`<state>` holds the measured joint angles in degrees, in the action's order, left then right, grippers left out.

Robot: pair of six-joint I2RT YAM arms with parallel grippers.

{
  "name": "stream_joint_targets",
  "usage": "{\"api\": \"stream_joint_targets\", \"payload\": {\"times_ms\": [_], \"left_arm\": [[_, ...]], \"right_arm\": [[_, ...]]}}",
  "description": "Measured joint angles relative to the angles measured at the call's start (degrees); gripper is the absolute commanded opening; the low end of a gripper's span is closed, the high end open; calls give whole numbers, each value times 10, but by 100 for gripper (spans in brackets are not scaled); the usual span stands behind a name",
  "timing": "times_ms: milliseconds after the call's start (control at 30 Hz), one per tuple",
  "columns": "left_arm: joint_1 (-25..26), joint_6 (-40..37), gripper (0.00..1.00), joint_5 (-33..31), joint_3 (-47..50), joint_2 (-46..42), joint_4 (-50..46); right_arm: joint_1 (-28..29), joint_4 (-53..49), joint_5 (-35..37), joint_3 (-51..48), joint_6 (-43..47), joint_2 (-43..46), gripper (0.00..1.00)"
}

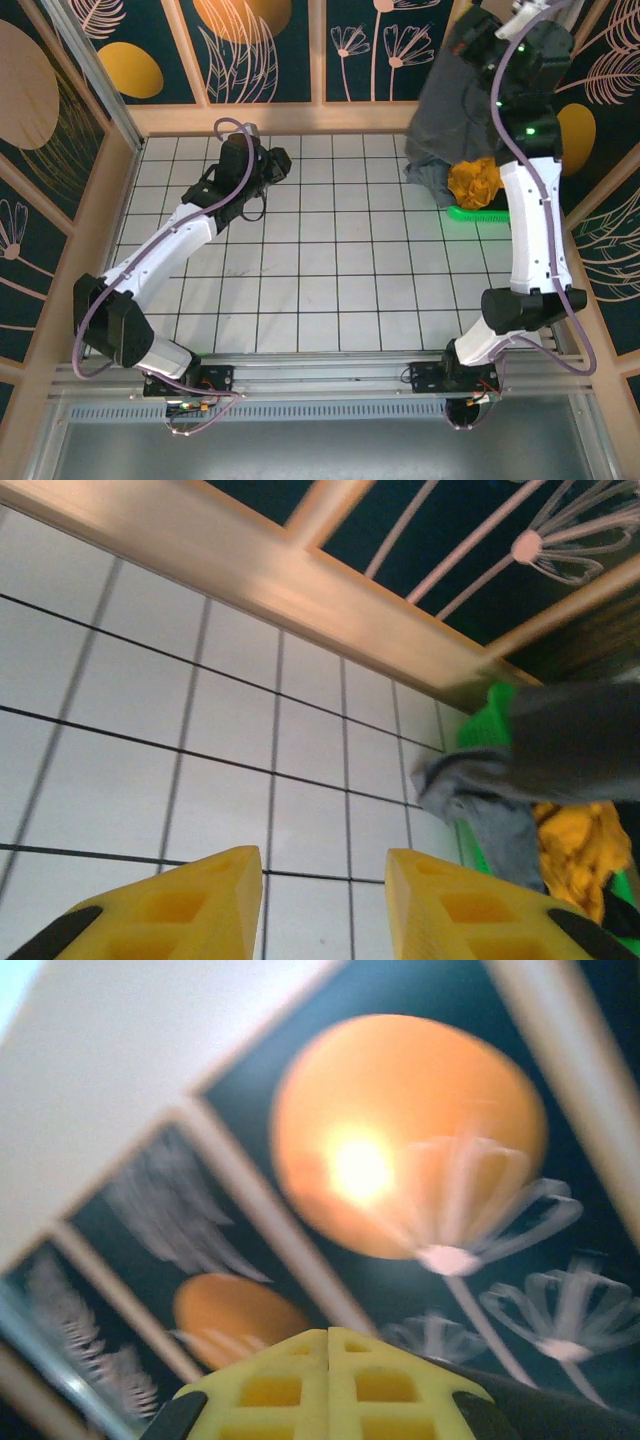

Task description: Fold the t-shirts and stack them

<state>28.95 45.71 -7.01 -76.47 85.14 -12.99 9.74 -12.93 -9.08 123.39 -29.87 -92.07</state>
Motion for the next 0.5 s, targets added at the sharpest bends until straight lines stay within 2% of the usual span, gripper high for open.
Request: {"api": "stream_joint_targets", "payload": {"times_ms": [100,200,233,300,367,433,500], "left_arm": [[0,3,50,-59,0,-23,-32],[0,6,57,-127,-2,-53,-70],[0,6,58,-150,-3,-64,-83],[0,5,60,-190,-6,-84,-105],[0,4,61,-226,-7,-108,-127],[0,3,62,-247,-7,-129,-144],[0,2,63,-251,-5,-146,-155]], "right_arm": [[99,23,16,2,22,2,0],[203,39,43,-70,30,7,0],[233,44,50,-108,30,7,7],[282,44,49,-183,26,-3,30],[322,34,22,-243,24,-36,49],[351,11,-6,-277,23,-74,59],[366,-10,-20,-309,26,-89,64]]}}
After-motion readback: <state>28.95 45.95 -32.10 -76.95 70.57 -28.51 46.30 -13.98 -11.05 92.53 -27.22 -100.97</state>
